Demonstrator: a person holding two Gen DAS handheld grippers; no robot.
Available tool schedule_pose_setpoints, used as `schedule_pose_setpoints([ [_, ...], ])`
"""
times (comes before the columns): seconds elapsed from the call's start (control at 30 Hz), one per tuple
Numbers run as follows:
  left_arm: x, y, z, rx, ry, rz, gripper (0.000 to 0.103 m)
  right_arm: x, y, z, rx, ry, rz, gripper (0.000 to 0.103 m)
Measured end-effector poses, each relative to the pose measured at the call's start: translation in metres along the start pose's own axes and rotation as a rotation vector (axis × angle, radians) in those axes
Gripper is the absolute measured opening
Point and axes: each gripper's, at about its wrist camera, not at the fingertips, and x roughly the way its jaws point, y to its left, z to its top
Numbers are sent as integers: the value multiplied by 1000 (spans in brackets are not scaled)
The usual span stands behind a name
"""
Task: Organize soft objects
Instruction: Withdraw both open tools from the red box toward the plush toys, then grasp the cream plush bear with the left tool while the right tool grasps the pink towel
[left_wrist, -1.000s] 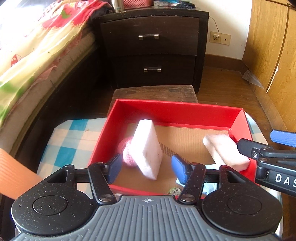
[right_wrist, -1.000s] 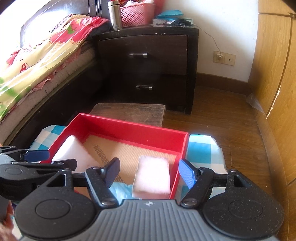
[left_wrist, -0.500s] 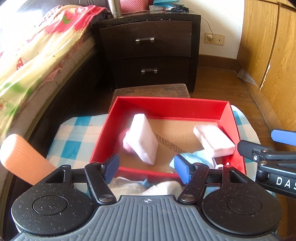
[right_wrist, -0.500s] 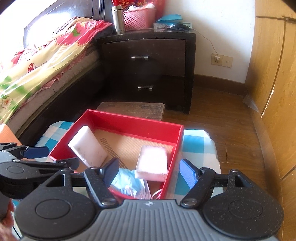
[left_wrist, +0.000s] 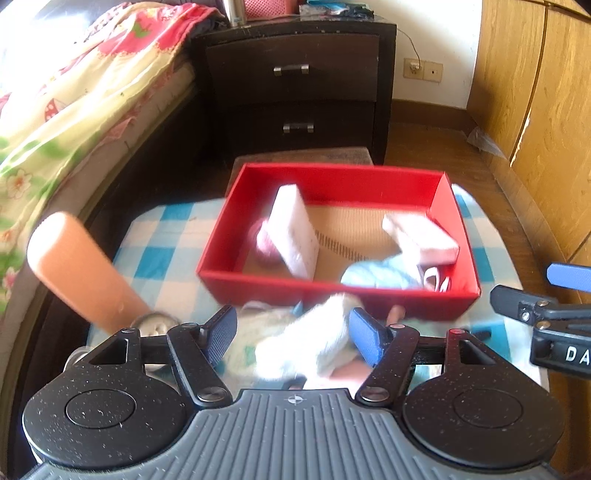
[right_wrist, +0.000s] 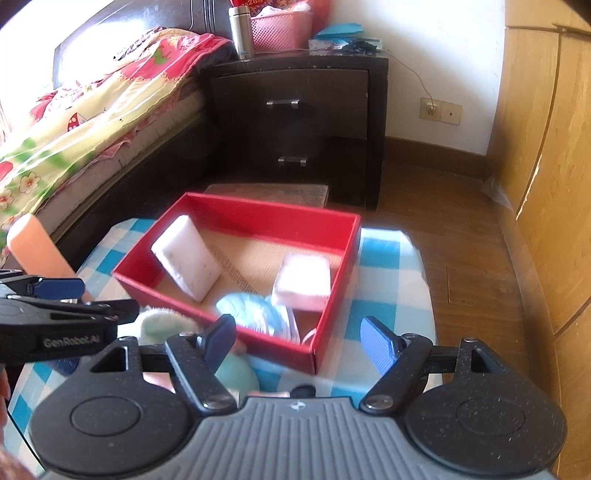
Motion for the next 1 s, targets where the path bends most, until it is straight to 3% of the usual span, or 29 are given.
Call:
schedule_pose_setpoints([
  [0.5, 14, 34, -68, -47, 126, -10, 67, -15, 1, -43, 4, 61, 31, 53],
  [1.0, 21, 47, -93, -66, 154, -61, 71, -31, 6, -102, 4, 149, 84, 54],
])
